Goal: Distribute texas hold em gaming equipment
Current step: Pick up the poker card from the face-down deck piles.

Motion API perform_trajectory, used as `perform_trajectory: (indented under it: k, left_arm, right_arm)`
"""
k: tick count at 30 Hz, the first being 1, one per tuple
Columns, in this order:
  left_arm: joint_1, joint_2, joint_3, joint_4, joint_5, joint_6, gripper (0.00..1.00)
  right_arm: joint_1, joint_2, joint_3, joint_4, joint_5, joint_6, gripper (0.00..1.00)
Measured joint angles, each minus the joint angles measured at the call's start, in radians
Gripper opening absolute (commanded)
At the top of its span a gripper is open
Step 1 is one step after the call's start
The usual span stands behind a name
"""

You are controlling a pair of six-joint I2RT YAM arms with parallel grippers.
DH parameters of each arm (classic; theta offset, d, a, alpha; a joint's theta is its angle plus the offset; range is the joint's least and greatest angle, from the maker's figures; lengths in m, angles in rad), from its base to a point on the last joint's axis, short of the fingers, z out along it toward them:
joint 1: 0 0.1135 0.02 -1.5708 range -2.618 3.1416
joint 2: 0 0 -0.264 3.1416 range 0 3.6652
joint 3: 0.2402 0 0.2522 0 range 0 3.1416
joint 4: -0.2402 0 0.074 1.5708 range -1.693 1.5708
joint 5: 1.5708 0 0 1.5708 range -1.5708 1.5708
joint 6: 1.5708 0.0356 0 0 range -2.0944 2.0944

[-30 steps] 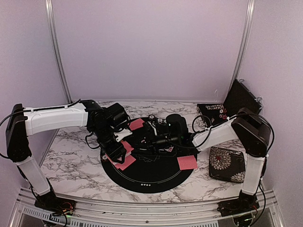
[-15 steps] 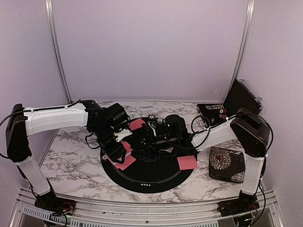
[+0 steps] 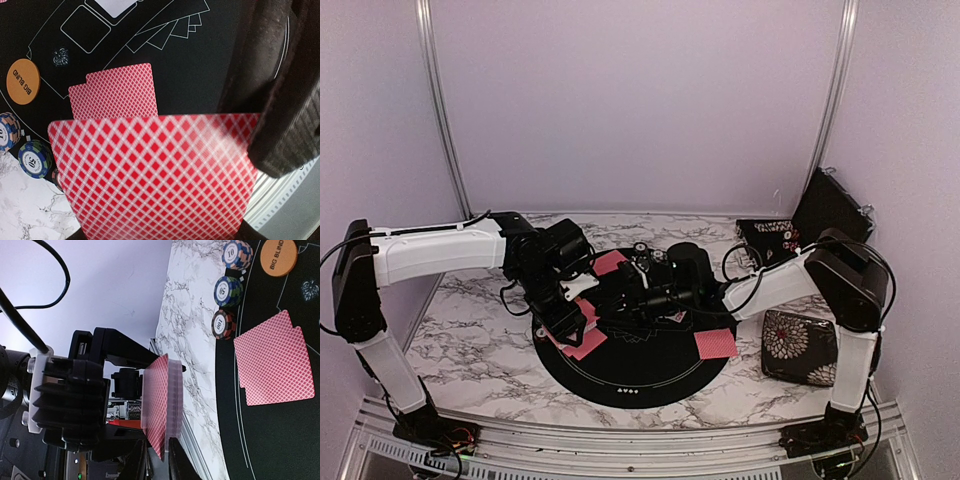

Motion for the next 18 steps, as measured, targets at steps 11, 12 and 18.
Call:
perform_trajectory:
  k: [11, 12, 18]
  left_arm:
    - [0.000, 0.000, 0.000, 0.000, 0.000, 0.000, 0.55]
    - [0.000, 0.000, 0.000, 0.000, 0.000, 0.000, 0.55]
    - [0.000, 0.000, 0.000, 0.000, 0.000, 0.000, 0.55]
  right_arm:
    - [0.003, 0.007, 0.008, 0.000, -0.006, 0.006, 0.04]
    - [0.003, 0.007, 0.008, 0.000, -0.006, 0.006, 0.03]
    - [0.003, 0.007, 0.008, 0.000, -0.006, 0.007, 0.00]
